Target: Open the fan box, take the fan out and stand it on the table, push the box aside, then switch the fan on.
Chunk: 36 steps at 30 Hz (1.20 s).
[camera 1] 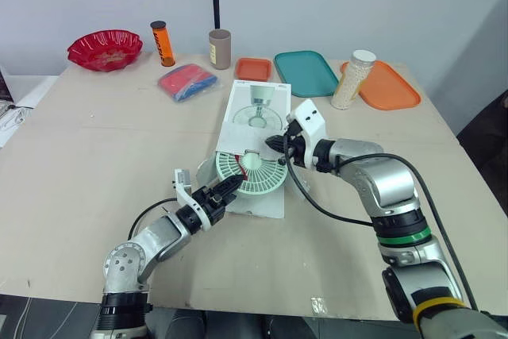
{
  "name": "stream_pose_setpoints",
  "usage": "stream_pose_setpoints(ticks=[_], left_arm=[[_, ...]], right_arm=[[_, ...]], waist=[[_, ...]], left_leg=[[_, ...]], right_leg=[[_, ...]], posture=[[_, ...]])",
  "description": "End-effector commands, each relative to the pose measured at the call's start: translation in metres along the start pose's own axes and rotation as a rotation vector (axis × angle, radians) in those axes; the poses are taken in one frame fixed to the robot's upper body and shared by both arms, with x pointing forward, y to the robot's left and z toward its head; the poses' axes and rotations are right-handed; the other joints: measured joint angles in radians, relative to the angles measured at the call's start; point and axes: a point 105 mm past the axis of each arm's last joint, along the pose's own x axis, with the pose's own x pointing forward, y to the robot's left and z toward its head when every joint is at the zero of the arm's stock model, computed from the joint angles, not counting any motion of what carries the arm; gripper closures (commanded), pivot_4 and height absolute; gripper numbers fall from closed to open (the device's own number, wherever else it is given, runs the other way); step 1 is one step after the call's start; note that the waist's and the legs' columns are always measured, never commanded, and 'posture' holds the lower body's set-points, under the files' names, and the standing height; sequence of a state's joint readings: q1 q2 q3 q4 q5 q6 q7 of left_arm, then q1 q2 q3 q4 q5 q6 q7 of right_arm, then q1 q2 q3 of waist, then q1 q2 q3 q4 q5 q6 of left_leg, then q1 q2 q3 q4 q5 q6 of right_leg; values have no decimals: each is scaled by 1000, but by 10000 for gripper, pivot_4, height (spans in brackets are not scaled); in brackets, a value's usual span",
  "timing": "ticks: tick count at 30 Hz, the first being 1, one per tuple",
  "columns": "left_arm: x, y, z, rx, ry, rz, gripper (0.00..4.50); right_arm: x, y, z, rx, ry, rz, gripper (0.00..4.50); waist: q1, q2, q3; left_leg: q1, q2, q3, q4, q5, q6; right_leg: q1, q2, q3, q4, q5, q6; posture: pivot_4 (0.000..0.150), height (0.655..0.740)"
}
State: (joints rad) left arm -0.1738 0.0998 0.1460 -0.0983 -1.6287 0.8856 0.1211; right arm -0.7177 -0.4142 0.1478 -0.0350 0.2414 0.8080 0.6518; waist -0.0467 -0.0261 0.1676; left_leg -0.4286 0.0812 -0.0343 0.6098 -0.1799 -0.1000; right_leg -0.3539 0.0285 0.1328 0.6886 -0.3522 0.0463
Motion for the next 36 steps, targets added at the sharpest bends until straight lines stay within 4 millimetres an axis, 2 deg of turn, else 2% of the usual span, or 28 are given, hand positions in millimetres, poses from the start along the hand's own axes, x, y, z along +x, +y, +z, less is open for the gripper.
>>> stream_pose_setpoints(ticks=[1,7,14,22,23,29,36], left_arm=[[-5,7,-3,-4,10,40,29748],[-19,13,-4,-22,-3,85,29748],[-46,15,-11,-58,-3,126,29748],[-65,8,-21,-30,20,128,29748],[-65,6,-23,-22,26,115,19250],[-66,3,-24,-9,26,101,714],[-70,0,-10,29,3,79,714]], right_arm=[[4,4,-10,15,36,22,45000],[4,3,-9,6,36,23,45000],[5,3,-9,1,37,27,45000],[4,3,-10,0,39,28,45000],[4,3,-10,2,39,30,45000],[6,3,-9,1,37,31,45000],[10,6,-8,3,26,39,45000]], waist=[[0,0,0],[-2,0,0],[-3,-1,-1],[-3,-1,-1],[-2,-1,-1],[-2,-1,0],[-2,-1,0]], left_leg=[[0,0,0,0,0,0],[0,0,0,-2,0,0],[0,0,0,-2,0,0],[1,1,1,-4,0,-1],[1,1,1,-4,0,-1],[1,0,1,-5,1,-1],[1,1,1,-6,1,-1]], right_leg=[[0,0,0,0,0,0],[0,0,1,-1,0,0],[0,0,1,-2,0,0],[0,0,1,-2,0,0],[0,0,1,-2,0,0],[-1,0,2,-2,0,0],[-2,0,2,-3,0,0]], posture=[[1500,7389],[1500,7389],[1500,7389],[1500,7389],[1500,7389],[1500,7389],[1500,7389]])
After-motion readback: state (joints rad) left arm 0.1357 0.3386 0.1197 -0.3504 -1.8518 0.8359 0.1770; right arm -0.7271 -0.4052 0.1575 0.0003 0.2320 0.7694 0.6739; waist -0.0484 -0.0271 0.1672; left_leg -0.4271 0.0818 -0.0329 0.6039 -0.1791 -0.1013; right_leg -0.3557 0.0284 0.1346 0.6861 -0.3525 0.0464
